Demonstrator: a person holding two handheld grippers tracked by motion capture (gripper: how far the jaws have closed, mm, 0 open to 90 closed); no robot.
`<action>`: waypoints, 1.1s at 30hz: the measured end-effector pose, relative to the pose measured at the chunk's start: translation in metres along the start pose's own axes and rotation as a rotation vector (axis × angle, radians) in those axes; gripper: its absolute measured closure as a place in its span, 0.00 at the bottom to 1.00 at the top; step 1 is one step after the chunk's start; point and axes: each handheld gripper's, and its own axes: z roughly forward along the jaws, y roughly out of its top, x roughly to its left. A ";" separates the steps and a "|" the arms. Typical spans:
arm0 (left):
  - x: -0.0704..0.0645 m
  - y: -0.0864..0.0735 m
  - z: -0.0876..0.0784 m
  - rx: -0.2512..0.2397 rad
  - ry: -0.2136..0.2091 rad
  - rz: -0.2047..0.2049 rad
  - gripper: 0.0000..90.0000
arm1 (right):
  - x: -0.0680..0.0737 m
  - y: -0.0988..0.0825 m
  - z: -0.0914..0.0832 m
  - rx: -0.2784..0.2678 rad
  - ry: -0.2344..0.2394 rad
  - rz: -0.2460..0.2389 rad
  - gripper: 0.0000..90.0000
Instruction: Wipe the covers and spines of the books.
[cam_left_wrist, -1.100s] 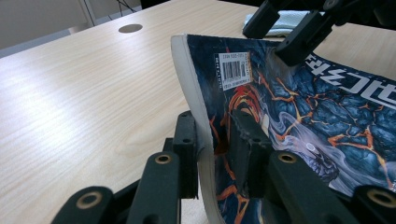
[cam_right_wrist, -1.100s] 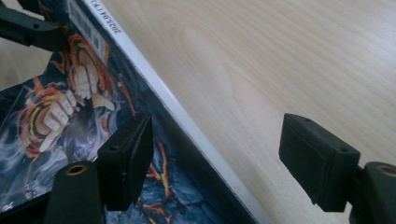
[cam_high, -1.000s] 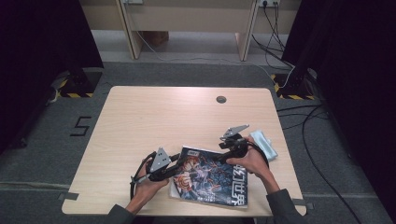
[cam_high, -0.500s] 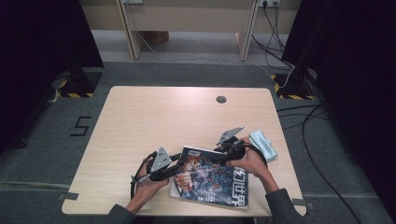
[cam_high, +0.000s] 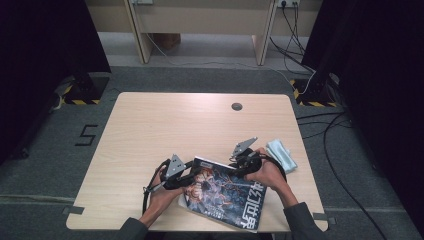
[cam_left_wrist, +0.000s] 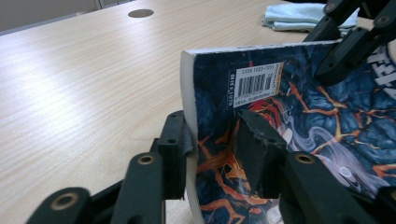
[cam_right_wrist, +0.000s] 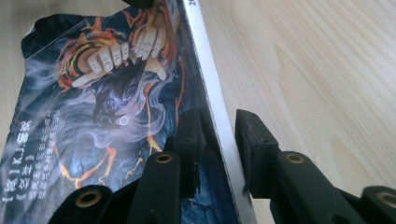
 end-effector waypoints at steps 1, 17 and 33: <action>0.001 -0.001 0.001 0.002 0.013 -0.006 0.65 | 0.001 0.000 0.000 -0.001 0.003 0.001 0.84; -0.018 -0.002 -0.026 0.122 -0.013 -0.034 0.64 | -0.004 -0.001 -0.005 0.016 -0.004 0.113 0.92; -0.045 -0.021 -0.040 0.258 -0.079 -0.019 0.66 | -0.002 0.008 -0.010 0.059 -0.002 0.100 0.92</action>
